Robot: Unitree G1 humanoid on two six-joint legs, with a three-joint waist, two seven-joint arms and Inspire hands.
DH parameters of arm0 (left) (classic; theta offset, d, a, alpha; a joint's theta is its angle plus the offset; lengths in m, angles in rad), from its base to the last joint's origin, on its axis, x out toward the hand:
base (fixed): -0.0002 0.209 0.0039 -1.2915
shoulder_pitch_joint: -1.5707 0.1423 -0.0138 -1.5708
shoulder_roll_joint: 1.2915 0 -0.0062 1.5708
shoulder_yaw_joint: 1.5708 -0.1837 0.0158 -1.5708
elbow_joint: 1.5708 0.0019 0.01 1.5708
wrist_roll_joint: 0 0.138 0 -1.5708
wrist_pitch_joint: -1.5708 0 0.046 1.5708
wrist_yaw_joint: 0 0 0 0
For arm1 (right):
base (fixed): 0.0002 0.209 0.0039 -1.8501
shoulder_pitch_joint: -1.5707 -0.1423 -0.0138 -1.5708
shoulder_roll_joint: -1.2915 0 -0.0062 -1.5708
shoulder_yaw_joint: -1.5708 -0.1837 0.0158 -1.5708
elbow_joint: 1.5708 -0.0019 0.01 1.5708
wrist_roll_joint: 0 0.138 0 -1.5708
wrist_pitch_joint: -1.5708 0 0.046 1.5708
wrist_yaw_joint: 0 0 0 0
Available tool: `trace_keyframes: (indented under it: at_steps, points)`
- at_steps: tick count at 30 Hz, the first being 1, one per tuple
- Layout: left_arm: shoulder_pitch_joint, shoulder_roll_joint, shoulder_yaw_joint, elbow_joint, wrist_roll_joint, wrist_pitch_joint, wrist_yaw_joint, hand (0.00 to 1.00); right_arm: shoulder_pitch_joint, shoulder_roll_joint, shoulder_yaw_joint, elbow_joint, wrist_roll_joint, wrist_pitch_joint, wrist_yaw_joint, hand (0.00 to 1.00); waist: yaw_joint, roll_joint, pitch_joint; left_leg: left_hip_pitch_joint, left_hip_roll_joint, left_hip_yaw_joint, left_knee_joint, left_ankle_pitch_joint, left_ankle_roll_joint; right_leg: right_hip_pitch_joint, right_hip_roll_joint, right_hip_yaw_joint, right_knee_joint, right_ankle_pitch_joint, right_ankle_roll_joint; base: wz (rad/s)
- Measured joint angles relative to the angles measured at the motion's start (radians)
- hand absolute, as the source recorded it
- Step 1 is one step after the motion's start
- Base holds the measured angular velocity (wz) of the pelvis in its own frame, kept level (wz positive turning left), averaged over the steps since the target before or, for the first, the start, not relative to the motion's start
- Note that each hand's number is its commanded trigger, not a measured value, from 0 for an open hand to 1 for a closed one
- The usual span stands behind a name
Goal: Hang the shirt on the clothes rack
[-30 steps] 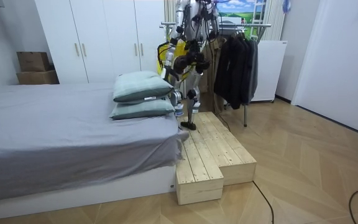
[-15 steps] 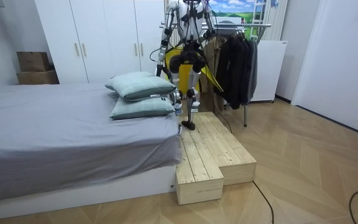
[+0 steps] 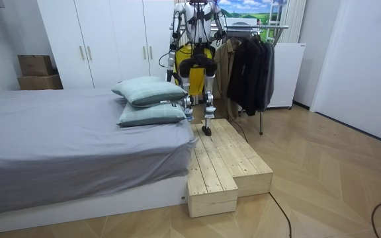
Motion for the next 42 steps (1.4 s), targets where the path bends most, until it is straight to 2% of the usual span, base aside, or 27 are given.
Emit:
trace_keyframes:
  at_steps: [3,4,11,15,18,25,30,33,37,42]
  points:
    - [0.0,0.0,0.005,0.0,0.0,0.0,0.004,0.0,0.0,0.0,0.0,-0.04,0.0,-0.007,-0.015,1.0,0.0,-0.003,-0.0022,0.0,0.002,0.0,0.0,0.0,0.0,0.012,0.001,-0.001,-0.014,0.007,-0.001,0.0]
    - [0.0,0.0,0.005,0.0,0.0,0.0,0.006,0.0,0.0,0.0,0.0,-0.047,0.0,-0.012,-0.027,1.0,0.0,-0.003,-0.0022,0.002,0.004,0.0,0.0,0.0,0.0,0.02,0.003,-0.002,-0.023,0.013,-0.007,0.0]
    - [0.0,-0.003,0.003,0.0,0.0,-0.005,0.017,0.0,0.0,0.003,0.0,-0.049,0.001,-0.043,-0.087,1.0,0.0,0.0,-0.0011,0.014,0.009,0.0,-0.007,-0.001,-0.001,0.036,0.013,-0.004,-0.05,0.025,-0.005,0.0]
    - [0.0,-0.011,0.003,-0.001,0.0,-0.006,0.026,0.0,0.0,0.009,0.0,-0.049,0.001,-0.044,-0.099,1.0,0.0,0.009,-0.0006,0.014,0.01,0.001,-0.008,-0.001,-0.002,0.036,0.015,-0.004,-0.051,0.031,-0.005,0.0]
    - [0.0,-0.013,-0.004,-0.003,0.002,-0.006,0.027,0.0,0.0,0.012,0.0,-0.049,0.001,-0.053,-0.123,1.0,0.0,0.019,-0.0038,0.011,0.011,-0.001,-0.008,-0.001,-0.002,0.04,0.015,-0.006,-0.05,0.032,-0.006,0.0]
    - [0.0,-0.013,-0.007,-0.003,0.001,-0.012,0.045,0.0,0.0,0.012,0.0,-0.052,0.001,-0.079,-0.157,1.0,-0.003,0.023,-0.0035,0.014,0.018,-0.001,-0.007,-0.002,-0.007,0.049,0.015,-0.013,-0.054,0.034,-0.008,0.0]
    - [0.0,-0.013,-0.007,-0.004,0.001,-0.012,0.048,0.0,0.0,0.011,-0.002,-0.059,0.005,-0.086,-0.172,1.0,-0.021,0.028,-0.0056,0.014,0.022,-0.007,-0.007,-0.003,-0.009,0.057,0.016,-0.021,-0.065,0.035,-0.009,0.05]
    - [-0.001,-0.012,-0.007,-0.005,-0.001,-0.014,0.051,0.0,0.0,0.008,-0.002,-0.06,0.043,-0.086,-0.178,1.0,-0.027,0.028,-0.0058,0.015,0.023,-0.007,-0.007,-0.002,-0.01,0.058,0.017,-0.021,-0.065,0.035,-0.009,0.0]
    - [0.0,-0.012,-0.006,-0.005,0.001,-0.037,0.056,0.0,0.0,-0.007,-0.004,-0.059,0.123,-0.086,-0.178,1.0,-0.026,0.028,-0.0059,0.017,0.024,-0.007,-0.007,0.0,-0.014,0.06,0.018,-0.019,-0.065,0.035,-0.009,0.0]
    - [0.012,-0.006,0.004,-0.009,0.008,-0.057,0.054,0.0,-0.002,-0.007,-0.061,-0.059,0.287,-0.086,-0.176,1.0,-0.026,0.018,-0.0026,0.034,0.024,-0.007,-0.009,0.001,-0.015,0.072,0.018,-0.018,-0.068,0.034,-0.009,0.0]
